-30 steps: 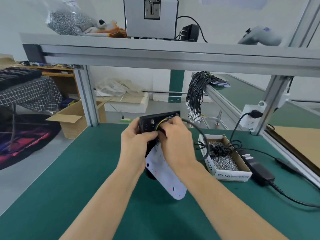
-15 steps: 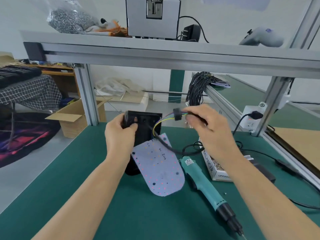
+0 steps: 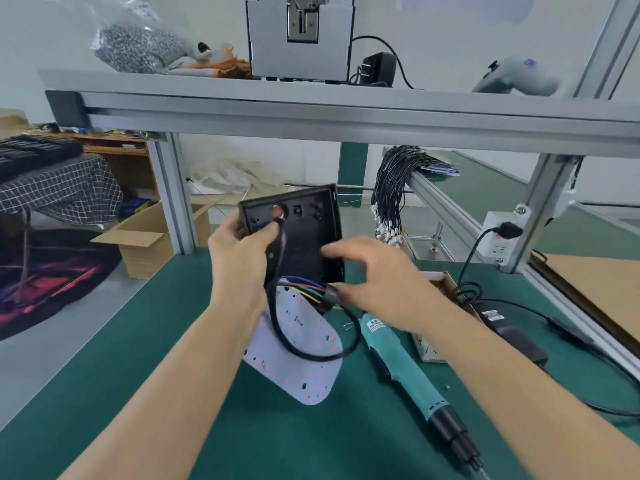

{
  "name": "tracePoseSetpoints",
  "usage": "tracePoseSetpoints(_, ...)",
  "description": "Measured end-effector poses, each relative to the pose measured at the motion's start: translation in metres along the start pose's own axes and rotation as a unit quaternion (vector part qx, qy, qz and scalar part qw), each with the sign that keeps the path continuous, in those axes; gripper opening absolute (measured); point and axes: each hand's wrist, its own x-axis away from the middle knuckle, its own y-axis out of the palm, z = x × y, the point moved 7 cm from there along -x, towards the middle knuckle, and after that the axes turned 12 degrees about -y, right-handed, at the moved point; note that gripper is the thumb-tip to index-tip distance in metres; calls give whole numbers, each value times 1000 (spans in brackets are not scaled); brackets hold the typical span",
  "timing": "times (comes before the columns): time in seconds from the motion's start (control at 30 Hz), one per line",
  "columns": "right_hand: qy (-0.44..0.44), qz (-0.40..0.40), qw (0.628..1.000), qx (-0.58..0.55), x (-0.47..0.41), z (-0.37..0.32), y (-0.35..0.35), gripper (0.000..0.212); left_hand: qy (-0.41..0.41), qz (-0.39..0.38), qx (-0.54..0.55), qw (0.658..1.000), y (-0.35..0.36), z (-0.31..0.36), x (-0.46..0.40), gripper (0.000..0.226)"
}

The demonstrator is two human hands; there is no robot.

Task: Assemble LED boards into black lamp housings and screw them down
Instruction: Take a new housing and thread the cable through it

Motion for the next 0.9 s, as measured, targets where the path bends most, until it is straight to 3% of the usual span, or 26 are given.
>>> tracePoseSetpoints(0.17, 33, 18, 977, -211, -17, -8, 30, 24, 60, -9, -10, 998, 21, 5, 20, 29)
tracePoseSetpoints(0.3, 98, 62, 914, -389, -7, 3, 43, 16, 91, 3, -48, 995, 19, 2, 20, 30)
tracePoseSetpoints(0.4, 149, 150, 908, -361, -3, 20, 29, 5, 132, -32, -174, 975, 16, 1, 16, 37)
tracePoseSetpoints(0.47, 171, 204, 914, -305, -5, 29, 15, 17, 148, -91, -272, 947, 21, -8, 20, 47)
tracePoseSetpoints(0.6, 204, 277, 890, -298, -12, 32, 15, 30, 72, -148, -226, 960, 25, -18, 19, 42)
tracePoseSetpoints(0.67, 205, 225, 882, -360, -12, 29, 31, 24, 13, -106, -153, 982, 18, -20, 11, 33)
tracePoseSetpoints(0.77, 201, 36, 927, -314, 0, 22, 46, 13, -60, -17, -32, 998, -1, -19, -6, 29)
tracePoseSetpoints(0.83, 184, -18, 955, -234, 6, 21, 37, 14, -34, 22, -54, 998, -12, -12, -10, 29)
tracePoseSetpoints(0.9, 141, -26, 988, -64, 1, 15, 21, 13, 60, 35, -175, 982, -15, -1, -5, 31)
